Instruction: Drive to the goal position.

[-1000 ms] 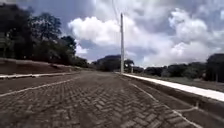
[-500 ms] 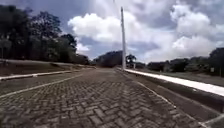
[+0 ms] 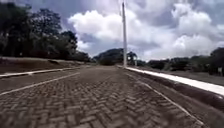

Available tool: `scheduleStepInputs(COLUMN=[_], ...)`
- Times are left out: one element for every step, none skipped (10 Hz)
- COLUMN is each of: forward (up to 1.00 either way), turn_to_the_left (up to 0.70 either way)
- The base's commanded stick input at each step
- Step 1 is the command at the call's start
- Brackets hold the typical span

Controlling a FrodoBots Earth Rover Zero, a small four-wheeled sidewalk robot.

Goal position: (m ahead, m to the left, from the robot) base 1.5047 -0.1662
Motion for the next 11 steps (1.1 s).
scheduleStepInputs(forward=[1.00, 1.00, 1.00, 1.00, 1.00, 1.00, 1.00, 1.00, 1.00, 1.00, 1.00], turn_to_the_left=[0.08, 0.00, 0.00, 0.00, 0.00, 0.00, 0.00, 0.00, 0.00, 0.00, 0.00])
